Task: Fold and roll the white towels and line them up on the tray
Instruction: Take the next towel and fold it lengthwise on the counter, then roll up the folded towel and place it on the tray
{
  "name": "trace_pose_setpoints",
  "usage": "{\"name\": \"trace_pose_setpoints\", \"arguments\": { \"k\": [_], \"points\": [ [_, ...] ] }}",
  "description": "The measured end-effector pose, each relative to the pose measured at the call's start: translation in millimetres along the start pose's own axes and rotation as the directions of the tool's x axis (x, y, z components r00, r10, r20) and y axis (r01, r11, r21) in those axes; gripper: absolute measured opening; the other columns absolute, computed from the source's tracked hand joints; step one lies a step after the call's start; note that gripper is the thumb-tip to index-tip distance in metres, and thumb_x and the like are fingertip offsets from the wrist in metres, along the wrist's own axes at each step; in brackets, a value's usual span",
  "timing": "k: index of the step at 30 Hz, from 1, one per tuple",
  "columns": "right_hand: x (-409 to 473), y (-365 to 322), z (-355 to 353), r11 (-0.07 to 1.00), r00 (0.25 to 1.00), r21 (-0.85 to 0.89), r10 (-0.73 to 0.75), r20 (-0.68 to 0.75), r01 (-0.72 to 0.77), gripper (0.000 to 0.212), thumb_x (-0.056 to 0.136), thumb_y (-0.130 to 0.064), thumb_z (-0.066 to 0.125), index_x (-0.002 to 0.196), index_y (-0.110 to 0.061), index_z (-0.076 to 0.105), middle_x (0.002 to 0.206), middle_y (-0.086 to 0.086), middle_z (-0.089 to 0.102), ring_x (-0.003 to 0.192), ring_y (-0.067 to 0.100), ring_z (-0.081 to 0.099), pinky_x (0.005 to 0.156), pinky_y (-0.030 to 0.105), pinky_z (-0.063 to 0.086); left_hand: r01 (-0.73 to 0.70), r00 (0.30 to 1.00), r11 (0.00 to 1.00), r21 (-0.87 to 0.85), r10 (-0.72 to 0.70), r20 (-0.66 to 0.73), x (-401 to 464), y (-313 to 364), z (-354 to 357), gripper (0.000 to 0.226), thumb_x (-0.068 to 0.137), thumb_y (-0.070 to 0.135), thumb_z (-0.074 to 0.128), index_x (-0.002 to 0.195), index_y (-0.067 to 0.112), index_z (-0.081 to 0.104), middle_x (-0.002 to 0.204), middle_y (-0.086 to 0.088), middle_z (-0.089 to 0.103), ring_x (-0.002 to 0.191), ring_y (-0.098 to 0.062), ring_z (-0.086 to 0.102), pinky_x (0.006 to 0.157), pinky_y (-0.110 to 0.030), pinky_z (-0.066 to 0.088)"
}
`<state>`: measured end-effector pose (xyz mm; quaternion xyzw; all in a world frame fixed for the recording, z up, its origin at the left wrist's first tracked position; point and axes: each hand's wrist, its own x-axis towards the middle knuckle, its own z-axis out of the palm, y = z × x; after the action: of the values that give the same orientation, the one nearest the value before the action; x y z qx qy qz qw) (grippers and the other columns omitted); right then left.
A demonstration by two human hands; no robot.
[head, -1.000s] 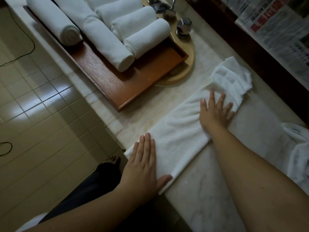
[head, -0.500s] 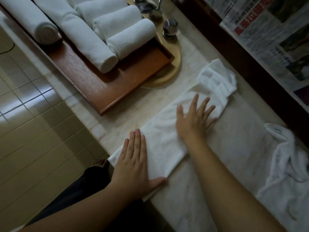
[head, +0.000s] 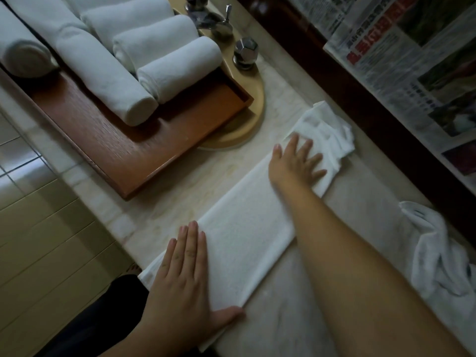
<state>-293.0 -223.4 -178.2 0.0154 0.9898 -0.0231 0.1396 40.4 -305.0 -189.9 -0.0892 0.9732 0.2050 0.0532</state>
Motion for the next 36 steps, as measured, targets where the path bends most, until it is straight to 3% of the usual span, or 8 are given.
{"name": "trace_pose_setpoints", "arguments": {
  "k": [12,15,18,22,25,29,33,36],
  "points": [
    [74.9,-7.3,-20.6,0.989,0.990,0.053,0.141,-0.018,-0.140,0.067,0.103,-0.063,0.009,0.162,-0.038,-0.014,0.172,0.004,-0.017,0.156,0.047,-0.008,0.117,0.075,-0.006,-0.002,1.000,1.000,0.001,0.002,0.018,1.2,-0.9,0.8,0.145,0.071,0.104,0.039,0.160,-0.009,0.017,0.171,-0.027,0.007,0.159,-0.041,0.011,0.123,-0.055,0.016],
    [58.1,3.9,-25.9,0.991,0.999,0.128,0.033,0.037,-0.037,0.072,0.103,-0.066,0.010,0.164,-0.033,-0.012,0.172,0.004,-0.018,0.157,0.037,-0.016,0.121,0.069,-0.010,0.001,0.997,1.000,0.022,-0.003,0.083,2.4,0.1,-4.5,0.145,0.072,0.105,0.034,0.161,-0.008,0.011,0.171,-0.027,0.001,0.160,-0.040,0.003,0.124,-0.055,0.013],
    [-4.1,23.0,-18.2,0.955,0.990,0.265,-0.119,-0.074,0.135,0.079,0.105,-0.062,0.032,0.166,-0.026,-0.004,0.173,0.005,-0.010,0.159,0.029,-0.011,0.126,0.057,-0.009,0.033,0.983,0.999,-0.004,-0.032,0.181,2.2,3.1,-17.5,0.146,0.072,0.106,0.027,0.161,-0.004,-0.007,0.170,-0.024,-0.018,0.159,-0.037,-0.015,0.128,-0.053,0.006],
    [-146.8,55.9,25.3,0.792,0.958,0.544,-0.185,-0.218,0.276,0.074,0.104,-0.042,0.054,0.165,-0.018,0.020,0.173,0.010,0.012,0.160,0.025,0.008,0.129,0.049,0.013,0.093,0.952,0.994,-0.065,-0.070,0.299,2.3,10.4,-52.1,0.142,0.068,0.109,0.016,0.154,0.008,-0.037,0.159,-0.012,-0.048,0.149,-0.028,-0.043,0.129,-0.048,-0.010],
    [-254.2,80.8,60.0,0.759,0.920,0.528,-0.254,-0.300,0.381,0.061,0.104,-0.038,0.054,0.159,-0.018,0.038,0.169,0.008,0.027,0.155,0.022,0.027,0.124,0.040,0.029,-0.100,0.941,0.987,-0.123,0.134,0.311,-0.3,-19.6,-77.4,0.131,0.074,0.104,0.027,0.164,0.019,-0.017,0.169,-0.003,-0.030,0.156,-0.023,-0.028,0.130,-0.045,-0.005],
    [-344.5,102.8,91.1,0.760,0.793,0.247,-0.529,-0.303,0.602,0.055,0.104,-0.055,0.048,0.154,-0.032,0.048,0.169,0.005,0.029,0.154,0.030,0.030,0.120,0.046,0.032,-0.580,0.802,0.814,0.028,0.564,0.197,1.6,-91.9,-84.1,0.091,0.087,0.080,0.060,0.161,0.034,0.031,0.168,-0.001,0.030,0.152,-0.026,0.032,0.117,-0.047,0.038],
    [-370.8,108.5,117.5,0.786,0.758,0.032,-0.584,-0.290,0.618,0.051,0.098,-0.046,0.058,0.147,-0.030,0.057,0.163,0.006,0.041,0.148,0.032,0.042,0.113,0.055,0.040,-0.766,0.632,0.643,0.010,0.750,0.193,15.9,-123.2,-77.1,0.051,0.087,0.037,0.078,0.134,0.025,0.062,0.140,-0.003,0.058,0.123,-0.021,0.057,0.091,-0.042,0.057],
    [-374.3,108.1,122.8,0.845,0.793,0.018,-0.494,-0.355,0.535,0.046,0.091,-0.032,0.059,0.136,-0.027,0.067,0.144,0.011,0.058,0.123,0.034,0.061,0.103,0.047,0.045,-0.829,0.555,0.560,-0.012,0.823,0.120,28.2,-133.3,-75.7,0.035,0.092,0.029,0.076,0.125,0.020,0.069,0.137,-0.002,0.063,0.118,-0.021,0.062,0.087,-0.039,0.058]
  ]
}}
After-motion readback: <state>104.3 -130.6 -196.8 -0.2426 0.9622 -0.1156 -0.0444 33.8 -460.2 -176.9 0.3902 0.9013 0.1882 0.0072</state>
